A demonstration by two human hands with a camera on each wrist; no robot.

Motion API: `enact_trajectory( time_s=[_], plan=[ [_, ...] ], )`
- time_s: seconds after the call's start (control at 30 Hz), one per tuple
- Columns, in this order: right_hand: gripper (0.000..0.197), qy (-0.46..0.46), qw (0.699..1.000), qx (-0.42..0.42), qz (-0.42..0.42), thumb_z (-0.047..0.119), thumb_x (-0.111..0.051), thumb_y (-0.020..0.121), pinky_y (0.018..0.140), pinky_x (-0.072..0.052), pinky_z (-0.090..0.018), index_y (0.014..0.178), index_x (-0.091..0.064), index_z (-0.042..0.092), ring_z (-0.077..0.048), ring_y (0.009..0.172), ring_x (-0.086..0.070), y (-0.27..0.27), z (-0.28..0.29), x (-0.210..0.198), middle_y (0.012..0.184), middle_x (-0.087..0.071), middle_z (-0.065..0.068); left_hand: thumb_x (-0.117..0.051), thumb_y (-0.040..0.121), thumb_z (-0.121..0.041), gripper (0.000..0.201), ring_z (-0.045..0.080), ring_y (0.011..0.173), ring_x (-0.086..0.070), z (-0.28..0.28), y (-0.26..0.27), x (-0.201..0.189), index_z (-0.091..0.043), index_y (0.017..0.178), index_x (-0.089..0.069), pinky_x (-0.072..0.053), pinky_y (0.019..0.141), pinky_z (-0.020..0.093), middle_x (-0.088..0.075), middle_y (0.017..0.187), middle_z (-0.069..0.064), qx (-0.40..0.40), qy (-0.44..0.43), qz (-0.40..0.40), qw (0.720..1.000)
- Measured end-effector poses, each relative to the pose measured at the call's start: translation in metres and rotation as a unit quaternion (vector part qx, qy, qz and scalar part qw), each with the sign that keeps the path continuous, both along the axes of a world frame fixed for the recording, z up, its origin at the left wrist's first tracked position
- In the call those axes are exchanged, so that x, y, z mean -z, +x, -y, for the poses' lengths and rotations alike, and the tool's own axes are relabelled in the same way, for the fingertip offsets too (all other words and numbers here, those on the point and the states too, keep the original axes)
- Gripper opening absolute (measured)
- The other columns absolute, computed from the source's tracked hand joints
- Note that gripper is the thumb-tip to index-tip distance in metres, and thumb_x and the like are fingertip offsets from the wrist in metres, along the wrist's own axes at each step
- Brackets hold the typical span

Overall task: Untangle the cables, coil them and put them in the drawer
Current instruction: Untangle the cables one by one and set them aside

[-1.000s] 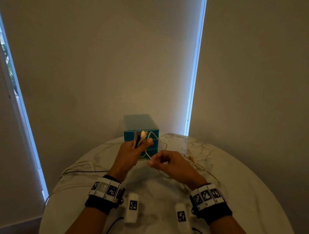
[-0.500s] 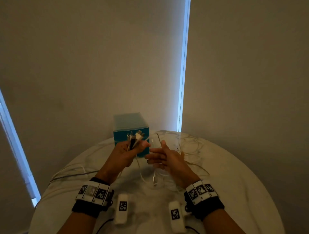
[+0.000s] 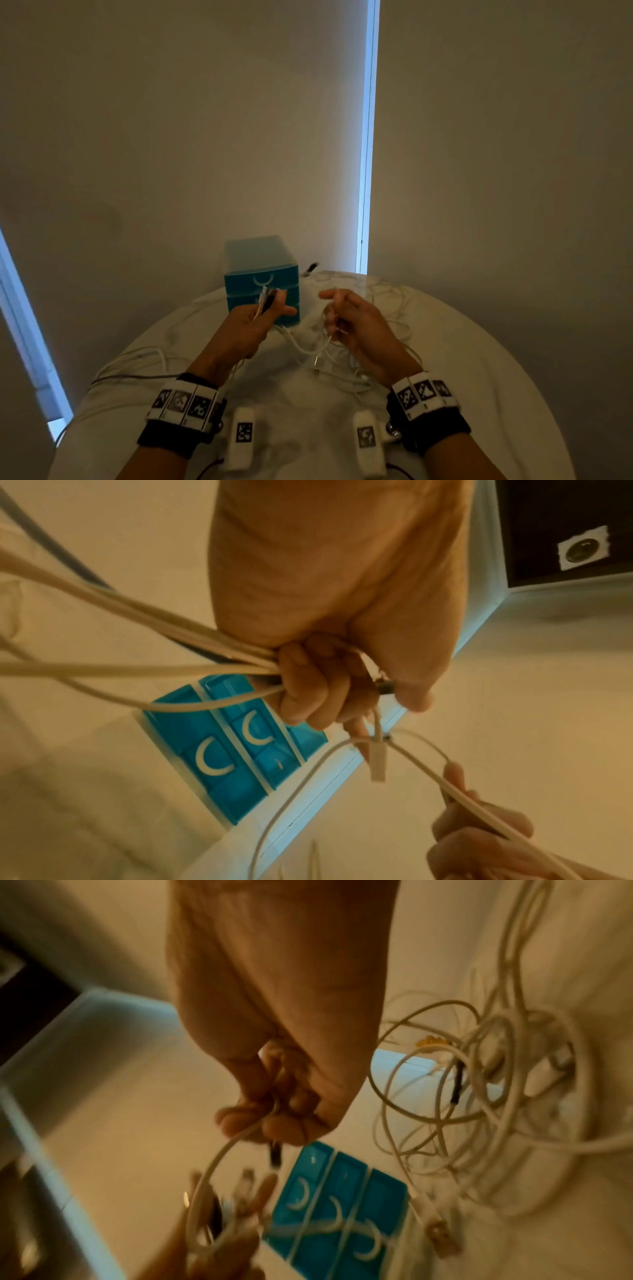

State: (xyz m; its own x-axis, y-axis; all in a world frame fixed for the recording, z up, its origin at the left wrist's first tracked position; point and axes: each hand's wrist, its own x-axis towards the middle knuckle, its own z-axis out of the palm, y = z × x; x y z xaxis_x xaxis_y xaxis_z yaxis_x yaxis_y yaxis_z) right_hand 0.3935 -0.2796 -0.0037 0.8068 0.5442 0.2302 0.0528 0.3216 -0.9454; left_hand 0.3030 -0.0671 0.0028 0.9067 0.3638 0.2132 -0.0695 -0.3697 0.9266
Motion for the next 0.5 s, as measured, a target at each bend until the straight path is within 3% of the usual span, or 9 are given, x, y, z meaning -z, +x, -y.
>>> enact_trajectory(
  time_s=[0.13, 0.23, 0.3, 0.4, 0.5],
  plan=[
    [0.032, -0.098, 0.989, -0.053, 0.094, 0.024, -0.047, 0.114, 0.068, -0.052, -0.028, 0.123, -0.071, 0.006, -0.020, 0.080, -0.068, -0.014, -0.012, 0.005, 0.089, -0.071, -0.010, -0.048, 0.094, -0.080, 0.058, 0.011, 0.050, -0.031, -0.001, -0.003, -0.003, -0.036, 0.104, -0.085, -0.025, 0.050, 0.029, -0.043, 0.051, -0.008, -0.021, -0.062, 0.062, 0.996],
    [0.030, -0.149, 0.977, -0.101, 0.117, 0.023, -0.050, 0.113, 0.069, -0.051, -0.028, 0.121, -0.073, 0.007, -0.022, 0.084, -0.071, -0.018, -0.014, 0.008, 0.092, -0.075, -0.008, -0.067, 0.091, -0.066, 0.043, 0.013, 0.051, -0.035, -0.006, -0.003, -0.002, -0.029, 0.105, -0.084, -0.029, 0.048, 0.028, -0.048, 0.053, -0.009, -0.041, -0.078, 0.116, 0.989],
    [0.029, -0.174, 0.967, -0.113, 0.145, 0.022, -0.051, 0.113, 0.069, -0.050, -0.026, 0.120, -0.075, 0.009, -0.020, 0.083, -0.072, -0.020, -0.016, 0.008, 0.093, -0.076, -0.007, -0.077, 0.088, -0.056, 0.037, 0.011, 0.049, -0.037, -0.007, -0.002, -0.001, -0.021, 0.098, -0.082, -0.030, 0.047, 0.027, -0.051, 0.051, -0.009, -0.033, -0.086, 0.110, 0.990],
    [0.028, -0.142, 0.977, -0.043, 0.156, 0.022, -0.051, 0.112, 0.071, -0.053, -0.029, 0.118, -0.077, 0.013, -0.023, 0.082, -0.072, -0.017, -0.020, 0.007, 0.093, -0.078, -0.008, -0.075, 0.095, -0.049, 0.030, 0.002, 0.042, -0.043, -0.004, -0.001, 0.000, -0.022, 0.082, -0.076, -0.033, 0.045, 0.023, -0.056, 0.048, -0.013, -0.039, -0.051, 0.084, 0.994],
    [0.028, -0.036, 0.994, 0.083, 0.054, 0.021, -0.051, 0.112, 0.068, -0.055, -0.029, 0.118, -0.077, 0.011, -0.025, 0.078, -0.069, -0.008, -0.017, 0.006, 0.086, -0.076, -0.010, -0.064, 0.102, -0.051, 0.037, 0.005, 0.044, -0.039, -0.013, 0.004, 0.006, -0.019, 0.093, -0.080, -0.030, 0.044, 0.024, -0.051, 0.049, -0.012, -0.082, -0.088, 0.101, 0.988]
  ],
)
